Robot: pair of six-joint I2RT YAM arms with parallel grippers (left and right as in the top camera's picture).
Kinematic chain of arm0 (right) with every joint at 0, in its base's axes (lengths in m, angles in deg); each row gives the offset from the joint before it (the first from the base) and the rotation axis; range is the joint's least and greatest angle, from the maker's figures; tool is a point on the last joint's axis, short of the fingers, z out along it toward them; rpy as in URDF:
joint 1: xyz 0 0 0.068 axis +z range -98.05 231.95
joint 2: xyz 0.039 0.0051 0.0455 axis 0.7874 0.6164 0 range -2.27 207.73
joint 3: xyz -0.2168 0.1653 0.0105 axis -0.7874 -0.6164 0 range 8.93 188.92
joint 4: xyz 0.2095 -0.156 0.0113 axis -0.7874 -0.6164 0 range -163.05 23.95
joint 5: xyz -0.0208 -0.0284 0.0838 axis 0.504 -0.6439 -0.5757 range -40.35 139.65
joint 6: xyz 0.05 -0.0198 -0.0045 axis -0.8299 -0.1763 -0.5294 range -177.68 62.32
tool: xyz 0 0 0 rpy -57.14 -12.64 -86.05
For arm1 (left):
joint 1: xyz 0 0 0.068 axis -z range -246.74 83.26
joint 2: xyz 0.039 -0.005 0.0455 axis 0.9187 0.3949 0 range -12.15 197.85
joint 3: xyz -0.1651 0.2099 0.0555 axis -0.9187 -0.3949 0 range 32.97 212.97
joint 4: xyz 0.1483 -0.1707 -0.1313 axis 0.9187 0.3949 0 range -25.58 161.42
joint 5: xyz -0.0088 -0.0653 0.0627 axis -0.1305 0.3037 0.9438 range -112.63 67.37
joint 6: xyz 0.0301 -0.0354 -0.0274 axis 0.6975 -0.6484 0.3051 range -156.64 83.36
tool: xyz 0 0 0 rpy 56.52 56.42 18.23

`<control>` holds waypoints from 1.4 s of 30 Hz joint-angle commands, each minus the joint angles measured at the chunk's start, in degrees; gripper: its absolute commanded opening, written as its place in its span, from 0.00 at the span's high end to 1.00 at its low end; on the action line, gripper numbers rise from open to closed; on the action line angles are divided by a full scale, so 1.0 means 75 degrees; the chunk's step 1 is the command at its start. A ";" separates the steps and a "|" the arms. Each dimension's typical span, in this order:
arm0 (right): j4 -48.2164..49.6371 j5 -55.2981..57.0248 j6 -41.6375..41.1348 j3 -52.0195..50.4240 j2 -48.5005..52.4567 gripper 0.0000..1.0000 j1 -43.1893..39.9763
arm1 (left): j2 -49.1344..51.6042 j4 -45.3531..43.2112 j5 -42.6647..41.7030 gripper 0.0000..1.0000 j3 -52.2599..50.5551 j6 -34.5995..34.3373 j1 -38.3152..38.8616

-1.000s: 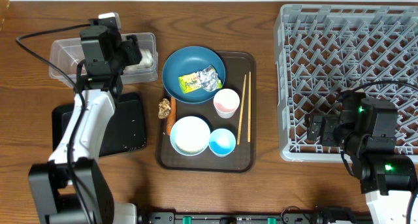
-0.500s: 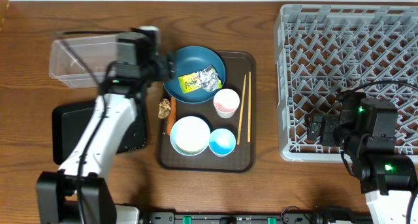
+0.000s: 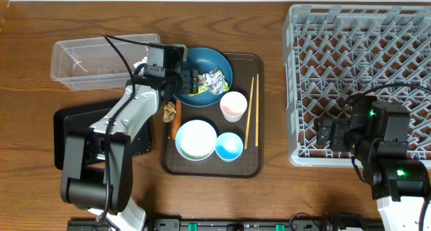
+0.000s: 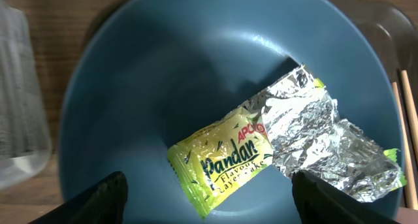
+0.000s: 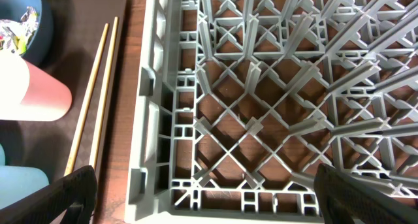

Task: Sort waste into correct bins and load items into the dishwasher rack
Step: 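Grasp the yellow Pandan wrapper and foil with the left gripper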

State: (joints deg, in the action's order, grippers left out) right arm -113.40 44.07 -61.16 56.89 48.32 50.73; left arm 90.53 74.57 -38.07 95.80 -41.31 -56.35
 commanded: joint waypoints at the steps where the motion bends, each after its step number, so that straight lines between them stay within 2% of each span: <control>1: -0.0020 0.0026 -0.0076 0.0160 0.0000 0.01 0.0064 | 0.0181 -0.0015 -0.0254 0.19 0.0061 0.0012 -0.0003; 15: -0.0020 0.0029 -0.0076 0.0160 0.0000 0.01 0.0064 | 0.0883 -0.0082 -0.0455 0.20 0.0055 -0.0017 0.0000; 23: -0.0017 0.0026 -0.0076 0.0160 0.0000 0.01 0.0064 | 0.0883 -0.0105 -0.0458 0.47 0.0055 -0.0020 0.0012; 29: -0.0009 0.0029 -0.0076 0.0160 0.0000 0.01 0.0064 | 0.0883 -0.0108 -0.0458 0.76 0.0055 -0.0020 0.0012; 33: -0.0003 0.0029 -0.0076 0.0160 0.0000 0.01 0.0064 | 0.0883 -0.0079 -0.0460 0.85 0.0055 -0.0020 0.0012; 37: 0.0000 0.0029 -0.0076 0.0160 0.0000 0.01 0.0064 | 0.0883 -0.0017 -0.0460 0.83 0.0055 -0.0017 0.0012; 38: 0.0000 0.0029 -0.0076 0.0160 0.0000 0.01 0.0064 | 0.0883 0.0012 -0.0460 0.66 0.0055 -0.0020 0.0012; 39: 0.0000 0.0029 -0.0076 0.0160 0.0000 0.01 0.0064 | 0.0883 0.0047 -0.0460 0.59 0.0055 -0.0017 0.0012; 41: 0.0000 0.0029 -0.0076 0.0160 0.0000 0.01 0.0064 | 0.0883 0.0137 -0.0460 0.58 0.0055 -0.0017 0.0012; 42: 0.0000 0.0029 -0.0076 0.0160 0.0000 0.01 0.0064 | 0.0883 0.0207 -0.0458 0.52 0.0055 -0.0017 0.0012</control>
State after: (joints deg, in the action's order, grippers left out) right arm -113.38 44.07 -61.16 56.89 48.32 50.73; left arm 96.43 75.23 -41.43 95.80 -41.18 -56.32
